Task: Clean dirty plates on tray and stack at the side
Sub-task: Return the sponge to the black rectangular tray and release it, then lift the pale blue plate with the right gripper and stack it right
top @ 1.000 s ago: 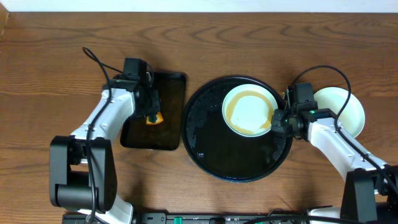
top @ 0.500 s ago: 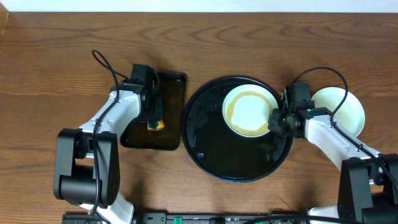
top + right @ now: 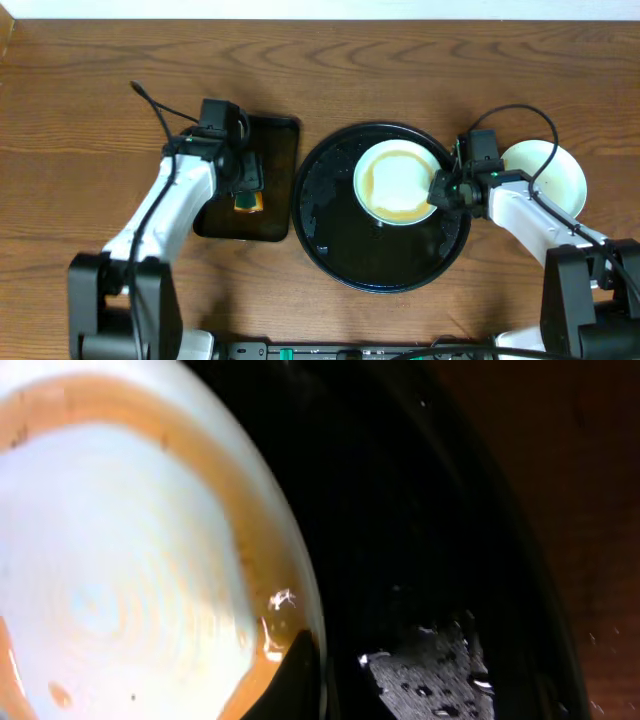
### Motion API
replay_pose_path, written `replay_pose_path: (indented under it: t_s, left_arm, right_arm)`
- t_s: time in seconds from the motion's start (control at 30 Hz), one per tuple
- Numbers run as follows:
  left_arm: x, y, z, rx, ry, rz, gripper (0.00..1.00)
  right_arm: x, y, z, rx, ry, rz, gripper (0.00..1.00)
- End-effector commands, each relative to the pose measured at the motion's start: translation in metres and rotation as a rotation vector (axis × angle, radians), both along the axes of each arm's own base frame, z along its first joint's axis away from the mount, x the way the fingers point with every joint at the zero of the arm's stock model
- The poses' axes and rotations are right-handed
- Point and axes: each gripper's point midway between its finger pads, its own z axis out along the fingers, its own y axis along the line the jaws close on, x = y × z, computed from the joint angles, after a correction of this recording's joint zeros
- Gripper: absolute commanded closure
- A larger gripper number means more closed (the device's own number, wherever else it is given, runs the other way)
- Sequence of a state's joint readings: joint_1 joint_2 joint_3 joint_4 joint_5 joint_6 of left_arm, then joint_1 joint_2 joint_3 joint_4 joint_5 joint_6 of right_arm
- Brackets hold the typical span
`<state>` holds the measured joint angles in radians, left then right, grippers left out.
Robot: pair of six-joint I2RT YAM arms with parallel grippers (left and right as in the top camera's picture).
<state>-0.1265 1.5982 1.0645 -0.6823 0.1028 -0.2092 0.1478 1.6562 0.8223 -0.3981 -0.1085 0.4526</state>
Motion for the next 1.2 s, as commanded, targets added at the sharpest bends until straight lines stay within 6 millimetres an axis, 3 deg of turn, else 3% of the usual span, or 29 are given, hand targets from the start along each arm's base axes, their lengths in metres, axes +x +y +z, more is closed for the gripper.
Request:
replay_pose_path:
  t_s: [0.0,0.23,0.57,0.97,1.17]
  left_arm:
    - [0.001,-0.002,0.011,-0.008,-0.018,-0.006,0.32]
    - [-0.005,-0.004,0.01,-0.019,0.004,-0.009,0.32]
    - [-0.004,-0.004,0.01,-0.019,0.003,-0.01,0.32]
    - [-0.004,-0.004,0.01,-0.019,0.003,-0.01,0.32]
    - [-0.004,-0.004,0.01,-0.019,0.002,-0.009,0.32]
  right_arm:
    - [0.0,-0.002,-0.007,-0.009,0.012,0.0,0.99]
    - [0.018,0.007,0.013,-0.004,-0.105,0.122,0.99]
    - [0.032,0.007,0.096,-0.112,-0.384,0.314,0.99]
    - [0.031,-0.005,0.153,-0.573,-0.544,0.389,0.99]
    - [0.029,0.012,0.176,-0.78,-0.613,0.437,0.99]
